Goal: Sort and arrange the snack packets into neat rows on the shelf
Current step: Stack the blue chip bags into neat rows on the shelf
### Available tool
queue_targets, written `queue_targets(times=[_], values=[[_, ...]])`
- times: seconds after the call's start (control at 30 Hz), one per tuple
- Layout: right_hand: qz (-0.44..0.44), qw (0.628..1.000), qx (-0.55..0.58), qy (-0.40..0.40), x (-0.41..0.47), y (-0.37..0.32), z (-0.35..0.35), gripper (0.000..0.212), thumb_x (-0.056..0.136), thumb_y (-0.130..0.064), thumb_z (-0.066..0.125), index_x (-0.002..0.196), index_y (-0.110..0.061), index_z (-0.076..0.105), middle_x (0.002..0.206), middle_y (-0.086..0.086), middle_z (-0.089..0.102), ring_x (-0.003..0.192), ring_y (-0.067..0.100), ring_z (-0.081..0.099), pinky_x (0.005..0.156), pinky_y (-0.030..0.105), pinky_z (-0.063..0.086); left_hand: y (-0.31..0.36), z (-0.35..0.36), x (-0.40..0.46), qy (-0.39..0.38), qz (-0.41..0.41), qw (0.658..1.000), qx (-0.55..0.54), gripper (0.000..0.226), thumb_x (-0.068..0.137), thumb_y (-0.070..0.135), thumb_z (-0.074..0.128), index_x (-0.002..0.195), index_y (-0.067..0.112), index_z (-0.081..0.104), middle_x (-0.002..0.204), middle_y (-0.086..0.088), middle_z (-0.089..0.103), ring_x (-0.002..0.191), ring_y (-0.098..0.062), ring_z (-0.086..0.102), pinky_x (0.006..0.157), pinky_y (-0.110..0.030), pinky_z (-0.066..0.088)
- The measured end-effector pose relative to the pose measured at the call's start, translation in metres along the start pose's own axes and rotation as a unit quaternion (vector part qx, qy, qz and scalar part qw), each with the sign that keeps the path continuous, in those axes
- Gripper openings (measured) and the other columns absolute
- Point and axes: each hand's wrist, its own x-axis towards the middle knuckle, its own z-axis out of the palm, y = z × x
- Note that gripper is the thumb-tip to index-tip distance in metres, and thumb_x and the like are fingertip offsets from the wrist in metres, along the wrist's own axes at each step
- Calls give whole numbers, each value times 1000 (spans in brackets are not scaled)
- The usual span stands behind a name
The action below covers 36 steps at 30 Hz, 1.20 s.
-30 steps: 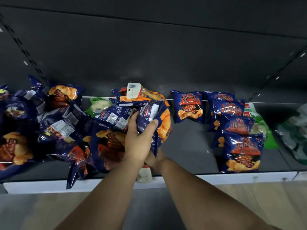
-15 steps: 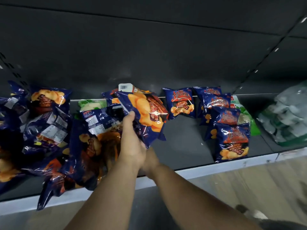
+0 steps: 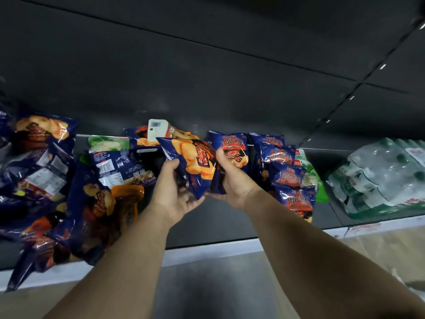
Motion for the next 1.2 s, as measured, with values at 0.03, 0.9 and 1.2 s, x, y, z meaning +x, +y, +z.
queue_targets(times=[0.03, 0.9, 1.2], values=[[2, 1000, -13, -7, 0, 2, -1, 38, 84, -58, 60, 97, -22, 64, 90, 0, 69, 81, 19, 66, 80, 39, 56, 1, -1, 0, 4, -3, 1000, 10, 41, 87, 49, 47, 113, 22, 63, 108, -5, 70, 89, -22, 65, 69, -33, 51], [-38, 987, -159, -9, -4, -10, -53, 36, 77, -23, 78, 108, -19, 60, 104, 2, 70, 87, 17, 67, 59, 28, 53, -35, 18, 24, 44, 134, 982, 126, 24, 84, 18, 64, 108, 13, 62, 98, -6, 71, 85, -18, 68, 71, -30, 53], [51, 997, 54, 26, 0, -9, -70, 43, 80, -36, 70, 116, -16, 59, 109, 4, 69, 87, 20, 67, 66, 31, 54, -46, 36, 32, 106, 143, 984, 19, 14, 84, 23, 69, 96, 21, 63, 96, -4, 71, 87, -20, 67, 83, -37, 53]])
